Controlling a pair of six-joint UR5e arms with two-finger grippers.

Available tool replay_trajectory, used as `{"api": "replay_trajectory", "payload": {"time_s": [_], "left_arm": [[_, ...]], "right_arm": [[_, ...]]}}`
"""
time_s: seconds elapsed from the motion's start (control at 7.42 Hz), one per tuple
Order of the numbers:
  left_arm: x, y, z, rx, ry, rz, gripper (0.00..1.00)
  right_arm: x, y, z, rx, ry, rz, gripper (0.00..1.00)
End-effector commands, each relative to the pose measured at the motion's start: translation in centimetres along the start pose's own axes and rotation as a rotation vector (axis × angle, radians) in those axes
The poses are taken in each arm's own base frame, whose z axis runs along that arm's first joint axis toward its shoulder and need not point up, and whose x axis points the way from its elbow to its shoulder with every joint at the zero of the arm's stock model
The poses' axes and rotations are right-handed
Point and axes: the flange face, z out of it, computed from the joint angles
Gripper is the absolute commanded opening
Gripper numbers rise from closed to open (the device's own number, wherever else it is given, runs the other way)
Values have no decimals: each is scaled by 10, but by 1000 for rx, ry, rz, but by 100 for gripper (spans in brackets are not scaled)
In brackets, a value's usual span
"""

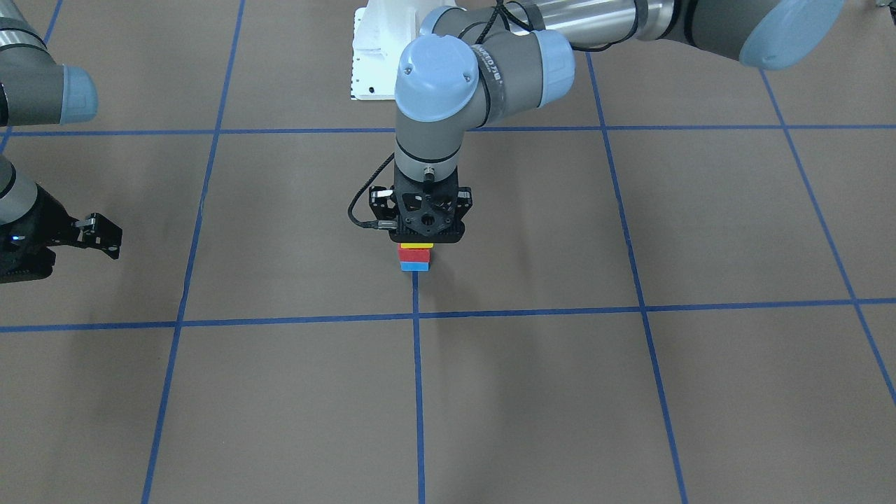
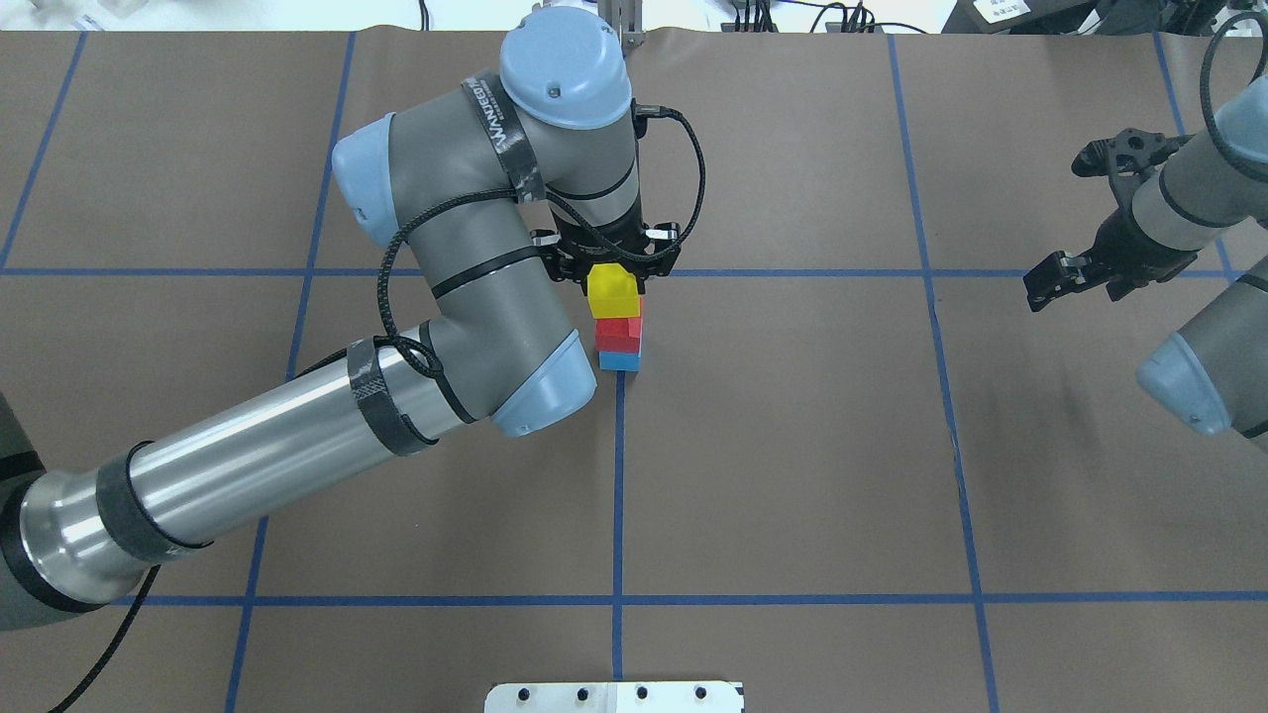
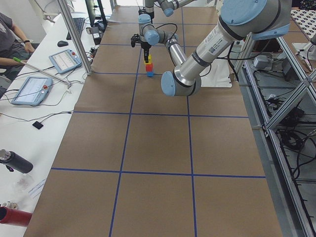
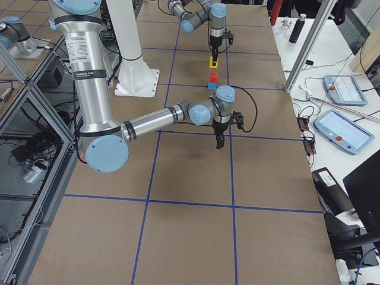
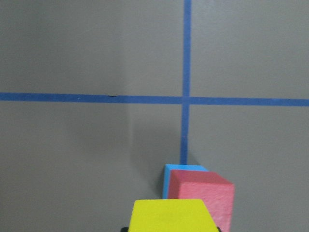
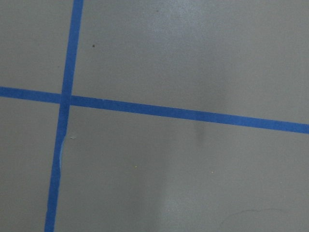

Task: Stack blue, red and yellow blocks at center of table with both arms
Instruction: 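Lower the yellow cube onto the red cube and open the left gripper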

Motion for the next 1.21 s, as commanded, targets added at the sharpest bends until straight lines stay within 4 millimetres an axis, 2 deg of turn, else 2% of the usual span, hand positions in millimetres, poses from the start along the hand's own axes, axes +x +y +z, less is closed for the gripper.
{"api": "replay_trajectory", "payload": {"time_s": [0.0,0.27,0.4,1.08], "left_arm": [[5,-7,9,13,-32,36,0],[5,-5,12,8,-34,31,0],[8,3,18,-5,-35,34,0],[8,6,17,-4,-32,3,0]], "right_arm": [[2,-1,-1,1,1,10,100],[2,-2,-1,2,0,12,100],[1,-2,-2,3,0,13,100],[0,-4,-2,3,-2,18,100]]}}
